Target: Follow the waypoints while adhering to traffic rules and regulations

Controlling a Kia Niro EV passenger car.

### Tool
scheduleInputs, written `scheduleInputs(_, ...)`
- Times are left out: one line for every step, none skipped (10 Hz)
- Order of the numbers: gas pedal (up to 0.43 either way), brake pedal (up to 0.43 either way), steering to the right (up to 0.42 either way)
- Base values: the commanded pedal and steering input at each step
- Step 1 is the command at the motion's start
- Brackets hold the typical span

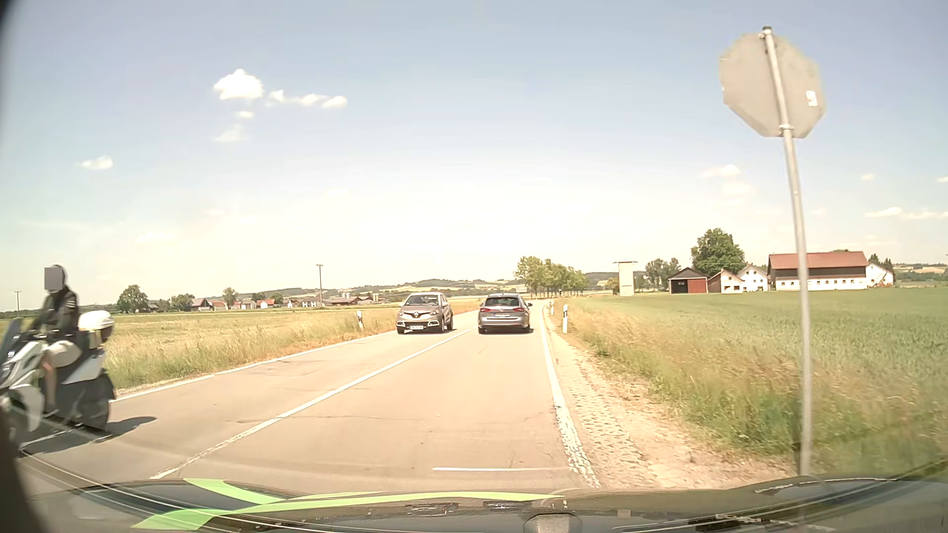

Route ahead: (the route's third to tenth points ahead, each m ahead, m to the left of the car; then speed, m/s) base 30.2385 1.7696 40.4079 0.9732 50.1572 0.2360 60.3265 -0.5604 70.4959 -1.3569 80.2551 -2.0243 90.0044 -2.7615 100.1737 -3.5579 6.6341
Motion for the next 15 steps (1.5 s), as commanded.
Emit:
scheduleInputs(0.26,0.0,-0.074)
scheduleInputs(0.26,0.0,-0.059)
scheduleInputs(0.26,0.0,-0.05)
scheduleInputs(0.26,0.0,-0.037)
scheduleInputs(0.26,0.0,-0.014)
scheduleInputs(0.26,0.0,0.003)
scheduleInputs(0.26,0.0,0.014)
scheduleInputs(0.26,0.0,0.02)
scheduleInputs(0.26,0.0,0.018)
scheduleInputs(0.26,0.0,0.013)
scheduleInputs(0.28,0.0,0.011)
scheduleInputs(0.28,0.0,0.013)
scheduleInputs(0.28,0.0,0.013)
scheduleInputs(0.28,0.0,0.016)
scheduleInputs(0.299,0.0,0.02)
